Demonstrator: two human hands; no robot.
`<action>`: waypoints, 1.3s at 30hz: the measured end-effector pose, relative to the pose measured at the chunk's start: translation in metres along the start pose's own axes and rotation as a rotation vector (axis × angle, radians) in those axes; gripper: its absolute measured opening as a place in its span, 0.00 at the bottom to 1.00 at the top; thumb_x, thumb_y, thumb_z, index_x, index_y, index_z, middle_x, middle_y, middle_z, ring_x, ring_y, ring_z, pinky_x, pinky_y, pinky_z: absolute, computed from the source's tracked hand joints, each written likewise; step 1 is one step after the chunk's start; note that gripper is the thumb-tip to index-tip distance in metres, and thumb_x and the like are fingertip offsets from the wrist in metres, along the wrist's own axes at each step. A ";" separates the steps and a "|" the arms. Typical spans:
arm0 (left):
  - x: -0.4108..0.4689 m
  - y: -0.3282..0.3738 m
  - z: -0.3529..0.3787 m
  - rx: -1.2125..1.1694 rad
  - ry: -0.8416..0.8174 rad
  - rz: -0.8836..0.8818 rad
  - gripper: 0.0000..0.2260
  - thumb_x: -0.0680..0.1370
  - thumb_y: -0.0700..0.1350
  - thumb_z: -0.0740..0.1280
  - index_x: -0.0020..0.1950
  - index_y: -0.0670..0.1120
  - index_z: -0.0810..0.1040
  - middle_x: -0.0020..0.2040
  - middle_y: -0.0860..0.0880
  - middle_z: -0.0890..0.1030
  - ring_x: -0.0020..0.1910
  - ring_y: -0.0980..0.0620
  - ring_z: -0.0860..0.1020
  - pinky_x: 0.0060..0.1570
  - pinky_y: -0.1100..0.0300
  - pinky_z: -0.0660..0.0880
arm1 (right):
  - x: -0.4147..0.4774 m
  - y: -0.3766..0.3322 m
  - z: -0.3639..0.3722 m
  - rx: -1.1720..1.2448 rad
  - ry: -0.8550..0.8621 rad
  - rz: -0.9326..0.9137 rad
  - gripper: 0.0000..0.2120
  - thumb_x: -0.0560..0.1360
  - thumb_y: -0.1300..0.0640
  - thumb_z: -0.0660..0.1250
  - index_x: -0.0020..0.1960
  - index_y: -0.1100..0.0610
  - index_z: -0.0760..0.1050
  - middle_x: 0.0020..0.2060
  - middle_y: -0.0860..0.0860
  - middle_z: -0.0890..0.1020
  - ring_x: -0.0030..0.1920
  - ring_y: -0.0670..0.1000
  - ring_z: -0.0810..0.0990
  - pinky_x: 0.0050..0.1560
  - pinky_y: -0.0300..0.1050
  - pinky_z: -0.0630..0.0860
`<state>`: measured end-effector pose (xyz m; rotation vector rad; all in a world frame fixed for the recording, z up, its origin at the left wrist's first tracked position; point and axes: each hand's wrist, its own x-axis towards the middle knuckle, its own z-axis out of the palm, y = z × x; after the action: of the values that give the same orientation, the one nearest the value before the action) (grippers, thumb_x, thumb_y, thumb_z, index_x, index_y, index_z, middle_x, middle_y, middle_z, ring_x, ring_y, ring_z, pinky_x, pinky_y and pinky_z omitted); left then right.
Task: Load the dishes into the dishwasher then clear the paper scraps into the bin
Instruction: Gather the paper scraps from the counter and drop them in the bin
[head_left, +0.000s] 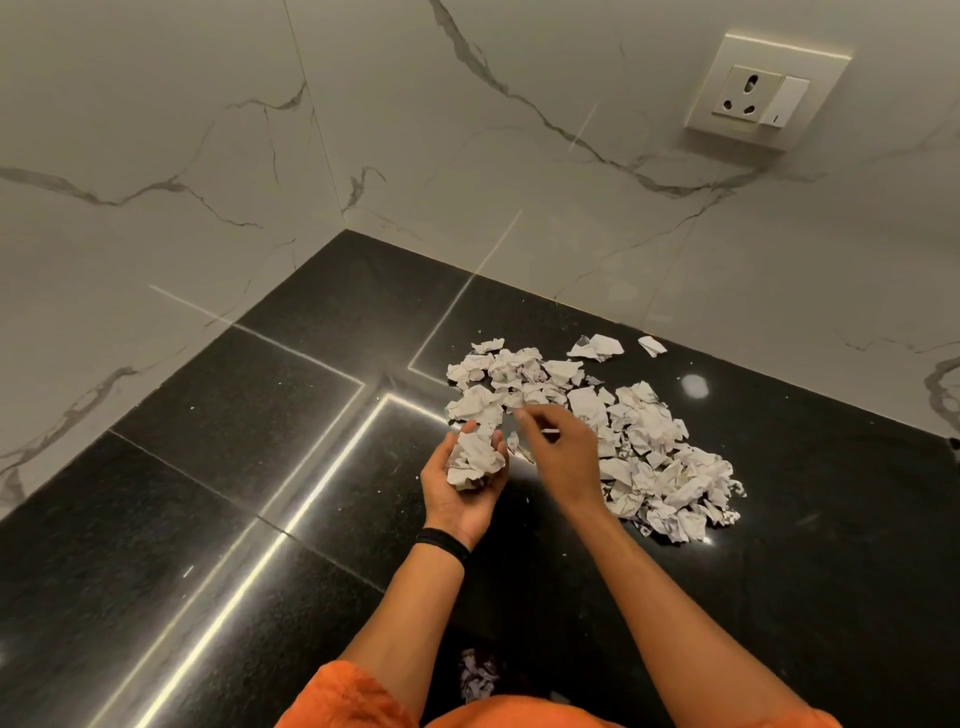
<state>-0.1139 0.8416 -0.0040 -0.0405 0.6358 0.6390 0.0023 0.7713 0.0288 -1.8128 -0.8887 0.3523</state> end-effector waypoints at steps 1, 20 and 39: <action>0.000 0.001 -0.002 -0.018 0.003 0.000 0.15 0.80 0.48 0.64 0.62 0.41 0.79 0.57 0.35 0.82 0.52 0.41 0.81 0.59 0.48 0.77 | 0.008 0.007 -0.003 -0.060 -0.013 0.021 0.05 0.79 0.56 0.70 0.54 0.51 0.83 0.47 0.44 0.84 0.48 0.41 0.81 0.51 0.41 0.79; 0.004 0.004 -0.007 0.059 0.089 0.041 0.19 0.80 0.48 0.65 0.68 0.40 0.77 0.60 0.37 0.80 0.54 0.42 0.80 0.54 0.49 0.80 | -0.006 0.030 0.001 -0.098 -0.110 0.117 0.07 0.74 0.58 0.75 0.51 0.52 0.85 0.47 0.44 0.85 0.49 0.41 0.82 0.54 0.40 0.79; 0.008 0.024 -0.011 0.026 0.011 0.006 0.18 0.79 0.46 0.65 0.67 0.41 0.78 0.63 0.38 0.79 0.54 0.42 0.80 0.59 0.49 0.76 | 0.053 -0.007 0.036 -0.228 -0.269 -0.032 0.10 0.77 0.60 0.69 0.56 0.52 0.84 0.49 0.46 0.86 0.51 0.44 0.82 0.56 0.44 0.78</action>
<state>-0.1283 0.8628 -0.0136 -0.0178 0.6553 0.6361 0.0135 0.8350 0.0284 -1.9871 -1.1836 0.4996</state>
